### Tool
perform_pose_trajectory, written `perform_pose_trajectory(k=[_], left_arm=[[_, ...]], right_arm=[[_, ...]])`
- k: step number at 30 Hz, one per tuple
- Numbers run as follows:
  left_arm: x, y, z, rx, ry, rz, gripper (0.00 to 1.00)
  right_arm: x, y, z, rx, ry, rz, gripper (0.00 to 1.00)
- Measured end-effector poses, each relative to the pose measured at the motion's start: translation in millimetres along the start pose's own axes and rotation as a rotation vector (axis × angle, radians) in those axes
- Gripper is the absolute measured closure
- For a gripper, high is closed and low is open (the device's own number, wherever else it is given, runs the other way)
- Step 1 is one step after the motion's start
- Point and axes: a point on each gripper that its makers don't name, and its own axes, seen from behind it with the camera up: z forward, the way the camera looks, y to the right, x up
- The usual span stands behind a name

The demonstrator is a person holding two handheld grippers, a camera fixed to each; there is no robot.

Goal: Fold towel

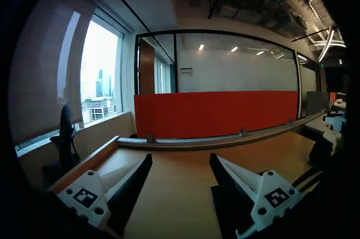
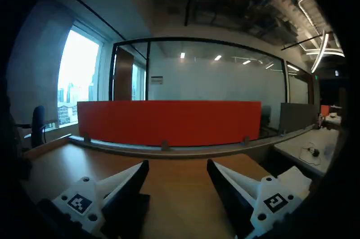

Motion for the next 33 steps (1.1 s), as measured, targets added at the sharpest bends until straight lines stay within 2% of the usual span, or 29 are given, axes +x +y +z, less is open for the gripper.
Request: perform_pose_trajectory(k=[5, 11, 20, 23, 29, 33], left_arm=[[0.2, 7.3, 3.2, -0.025, -0.025, 0.005, 0.05], [-5.5, 15.3, 5.0, -0.068, -0.073, 0.019, 0.05], [-15.2, 29.7, 2.3, -0.157, -0.151, 0.031, 0.05], [-24.0, 39.8, 0.7, -0.215, -0.186, 0.048, 0.05], [-45.7, 68.0, -6.6, -0.359, -0.258, 0.095, 0.05], [-57.7, 81.9, -10.9, -0.429, -0.290, 0.117, 0.05]], right_arm=[[6.3, -4.8, 1.5, 0.019, -0.019, -0.034, 0.00], [7.9, -20.1, 2.2, 0.080, -0.061, -0.077, 0.00], [1.8, -36.5, 1.3, 0.170, -0.131, -0.107, 0.00], [-7.8, -46.5, -1.7, 0.227, -0.170, -0.134, 0.00], [-31.4, -71.4, -12.0, 0.368, -0.251, -0.198, 0.00], [-46.2, -86.5, -19.6, 0.448, -0.304, -0.211, 0.00]])
